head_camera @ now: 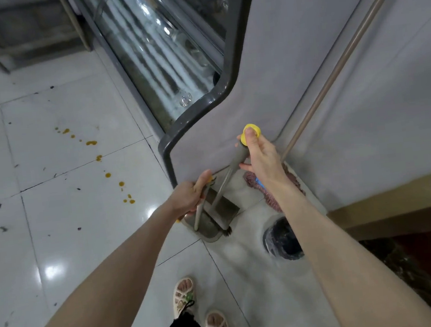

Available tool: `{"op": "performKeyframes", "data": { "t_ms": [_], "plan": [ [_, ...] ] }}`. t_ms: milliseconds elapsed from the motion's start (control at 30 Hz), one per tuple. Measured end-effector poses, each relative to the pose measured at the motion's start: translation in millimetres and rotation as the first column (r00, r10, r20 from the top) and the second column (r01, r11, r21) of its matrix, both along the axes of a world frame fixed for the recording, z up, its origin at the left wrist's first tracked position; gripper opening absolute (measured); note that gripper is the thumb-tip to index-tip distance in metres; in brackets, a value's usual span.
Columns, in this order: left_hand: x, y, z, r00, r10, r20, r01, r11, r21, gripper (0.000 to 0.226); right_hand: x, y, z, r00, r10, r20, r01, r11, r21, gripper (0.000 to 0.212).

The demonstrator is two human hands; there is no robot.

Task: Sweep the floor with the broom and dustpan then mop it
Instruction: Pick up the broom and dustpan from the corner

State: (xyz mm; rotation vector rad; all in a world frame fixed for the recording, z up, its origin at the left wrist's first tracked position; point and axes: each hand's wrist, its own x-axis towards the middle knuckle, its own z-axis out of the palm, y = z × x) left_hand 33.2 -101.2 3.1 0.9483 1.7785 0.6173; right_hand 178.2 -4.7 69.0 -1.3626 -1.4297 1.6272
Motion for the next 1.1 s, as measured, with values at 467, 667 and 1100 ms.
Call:
{"op": "performKeyframes", "data": {
  "t_ms": [467,667,1100],
  "plan": [
    [-20.9,-191.6,46.2,0.93,0.347,-0.123,-0.351,0.936,-0.02,0.062,-45.8,-114.2,21.1,0.906,0.42,0.055,-0.424,0.903,0.074,0.058],
    [-47.9,-266.9,57.1,0.879,0.438,-0.19,-0.453,0.891,-0.042,0.064,-90.6,-166.9,25.6,0.836,0.541,0.088,-0.548,0.829,0.112,0.066],
    [-129.8,-436.3,56.8,0.807,0.558,-0.195,-0.573,0.819,-0.028,0.062,-171.0,-293.7,-20.6,0.818,0.561,0.127,-0.564,0.826,-0.008,0.042]
  ]
}}
